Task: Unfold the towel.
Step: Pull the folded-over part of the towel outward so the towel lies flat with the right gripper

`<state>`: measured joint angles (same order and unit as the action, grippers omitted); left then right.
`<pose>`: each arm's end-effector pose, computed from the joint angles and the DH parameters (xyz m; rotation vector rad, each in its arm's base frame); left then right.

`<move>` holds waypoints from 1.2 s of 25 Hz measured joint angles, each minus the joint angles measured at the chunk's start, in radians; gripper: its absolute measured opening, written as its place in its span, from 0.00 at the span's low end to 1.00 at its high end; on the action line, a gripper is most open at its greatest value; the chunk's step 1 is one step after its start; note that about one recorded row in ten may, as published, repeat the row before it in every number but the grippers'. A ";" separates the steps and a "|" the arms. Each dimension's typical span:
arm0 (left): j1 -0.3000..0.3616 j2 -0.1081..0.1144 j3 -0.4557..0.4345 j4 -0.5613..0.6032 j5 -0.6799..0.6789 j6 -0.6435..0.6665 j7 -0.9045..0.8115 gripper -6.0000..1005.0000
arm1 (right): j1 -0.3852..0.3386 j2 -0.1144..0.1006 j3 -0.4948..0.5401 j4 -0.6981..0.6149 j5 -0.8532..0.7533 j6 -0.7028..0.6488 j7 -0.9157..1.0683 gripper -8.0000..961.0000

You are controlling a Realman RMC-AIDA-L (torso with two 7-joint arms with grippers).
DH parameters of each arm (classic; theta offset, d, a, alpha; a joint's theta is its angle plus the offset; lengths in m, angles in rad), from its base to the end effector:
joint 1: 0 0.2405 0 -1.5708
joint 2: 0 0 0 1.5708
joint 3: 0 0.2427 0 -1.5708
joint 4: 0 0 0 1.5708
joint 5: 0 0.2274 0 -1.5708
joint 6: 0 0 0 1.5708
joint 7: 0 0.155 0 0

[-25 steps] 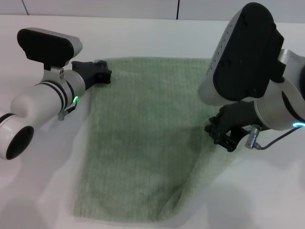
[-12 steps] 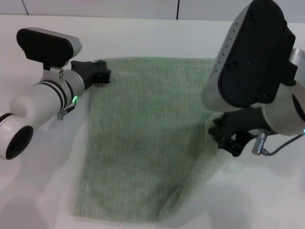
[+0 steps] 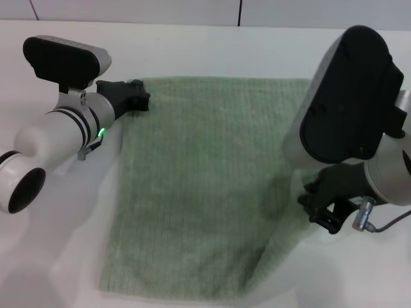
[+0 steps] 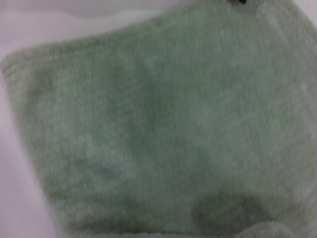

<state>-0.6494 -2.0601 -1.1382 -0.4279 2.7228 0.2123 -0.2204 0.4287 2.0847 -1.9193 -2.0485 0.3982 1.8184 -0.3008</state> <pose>-0.2753 0.4262 -0.0874 -1.9677 -0.8279 -0.2375 0.0785 0.2536 -0.0131 -2.6351 0.4253 -0.6713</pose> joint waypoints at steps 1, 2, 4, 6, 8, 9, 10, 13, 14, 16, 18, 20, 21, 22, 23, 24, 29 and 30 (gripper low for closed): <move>-0.001 0.000 0.000 0.000 0.000 0.000 0.000 0.00 | -0.003 0.000 0.000 0.005 -0.001 0.005 0.003 0.14; -0.001 0.000 0.000 0.000 0.000 0.000 0.001 0.00 | -0.006 0.000 0.000 0.011 -0.003 0.009 0.006 0.14; -0.001 0.000 0.000 0.000 0.000 0.000 0.001 0.00 | -0.011 0.000 -0.001 0.024 -0.006 0.017 0.011 0.14; -0.001 0.000 0.000 0.000 0.000 0.000 0.001 0.00 | -0.015 -0.001 -0.001 0.035 -0.007 0.021 0.015 0.14; -0.001 0.000 0.000 0.000 0.000 0.000 0.001 0.00 | -0.019 -0.001 0.001 0.045 -0.007 0.027 0.019 0.14; -0.001 0.000 0.000 0.000 0.000 0.000 0.001 0.00 | -0.020 -0.001 0.000 0.052 -0.007 0.031 0.021 0.14; 0.000 0.000 0.000 0.000 0.000 0.000 0.001 0.00 | -0.021 -0.001 -0.001 0.059 -0.007 0.034 0.022 0.14; 0.001 0.000 0.000 -0.001 0.000 -0.001 0.001 0.00 | -0.022 -0.002 -0.003 0.094 -0.007 0.038 0.025 0.14; 0.002 0.000 0.000 -0.003 0.000 -0.001 0.001 0.00 | -0.022 -0.002 -0.003 0.109 -0.007 0.039 0.027 0.14; 0.003 0.000 0.000 -0.008 0.000 -0.001 0.001 0.00 | -0.019 -0.003 -0.005 0.139 -0.008 0.039 0.030 0.14; 0.003 0.000 0.000 -0.008 0.000 -0.001 0.001 0.00 | -0.013 -0.004 -0.030 0.177 -0.049 0.033 0.033 0.14; 0.003 0.000 0.000 -0.009 0.000 -0.001 0.001 0.00 | -0.012 -0.004 -0.043 0.185 -0.074 0.028 0.033 0.15; 0.003 0.000 0.000 -0.009 0.000 -0.001 0.001 0.00 | -0.012 -0.004 -0.053 0.191 -0.093 0.024 0.033 0.15; 0.004 0.000 0.000 -0.010 0.000 -0.001 0.001 0.00 | -0.011 -0.004 -0.060 0.192 -0.104 0.019 0.033 0.15; 0.004 0.000 0.000 -0.010 0.000 -0.001 0.001 0.00 | -0.009 -0.004 -0.062 0.192 -0.106 0.016 0.033 0.15; 0.004 0.000 0.000 -0.010 0.000 -0.001 0.001 0.00 | -0.009 -0.004 -0.063 0.190 -0.106 0.015 0.033 0.15; 0.004 0.000 0.000 -0.010 0.000 -0.001 0.001 0.00 | -0.004 -0.003 -0.067 0.182 -0.101 0.014 0.027 0.28; 0.004 0.000 0.000 -0.010 0.000 -0.001 0.001 0.00 | -0.003 -0.003 -0.069 0.182 -0.101 0.014 0.026 0.32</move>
<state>-0.6457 -2.0601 -1.1382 -0.4381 2.7228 0.2116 -0.2193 0.4260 2.0816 -1.9881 -1.8666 0.2975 1.8321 -0.2747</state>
